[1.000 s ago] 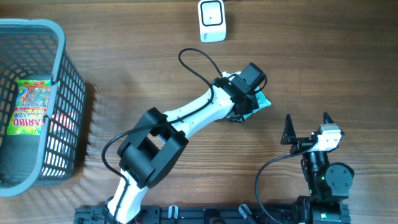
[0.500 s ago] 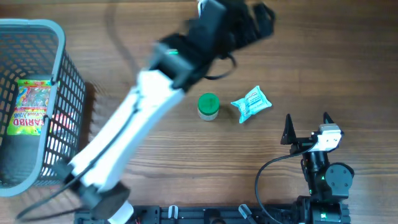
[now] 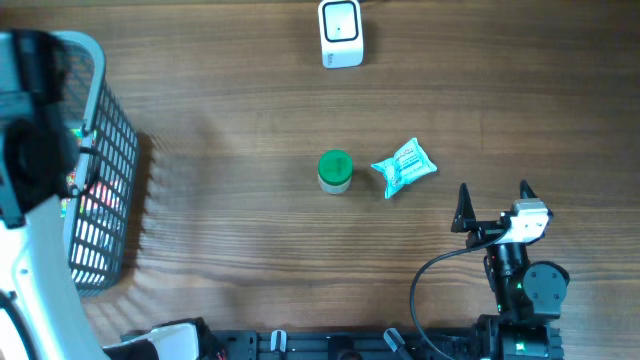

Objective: Scan the item barcode
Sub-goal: 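Place wipes pack right of the jar with left gripper, then grasp the small red-white box in basket with left gripper, then place red-white box in front of the jar with left gripper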

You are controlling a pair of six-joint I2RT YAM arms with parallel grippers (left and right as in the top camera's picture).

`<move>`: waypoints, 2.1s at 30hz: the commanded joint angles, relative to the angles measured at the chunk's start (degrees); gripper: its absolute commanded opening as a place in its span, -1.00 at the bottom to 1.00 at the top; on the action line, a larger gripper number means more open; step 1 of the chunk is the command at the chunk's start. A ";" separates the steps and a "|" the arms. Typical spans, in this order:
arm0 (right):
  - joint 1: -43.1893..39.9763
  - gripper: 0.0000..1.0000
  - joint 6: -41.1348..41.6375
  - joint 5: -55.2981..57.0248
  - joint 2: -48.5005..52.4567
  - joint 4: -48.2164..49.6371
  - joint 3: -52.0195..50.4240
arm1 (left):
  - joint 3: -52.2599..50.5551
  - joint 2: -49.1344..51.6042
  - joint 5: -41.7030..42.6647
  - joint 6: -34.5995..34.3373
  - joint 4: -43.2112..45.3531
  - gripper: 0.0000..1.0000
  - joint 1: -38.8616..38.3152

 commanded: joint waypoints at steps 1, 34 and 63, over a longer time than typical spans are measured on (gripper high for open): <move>0.17 1.00 -0.68 0.96 -0.13 0.17 -0.07 | -1.36 2.27 8.55 -0.68 -0.04 1.00 10.99; 0.17 0.99 -0.66 0.98 -0.13 0.17 -0.07 | -44.41 27.80 30.42 21.38 41.07 1.00 20.68; 0.17 0.99 -0.68 0.96 -0.11 0.20 -0.07 | -42.84 -7.67 32.41 34.18 26.10 -0.28 -32.48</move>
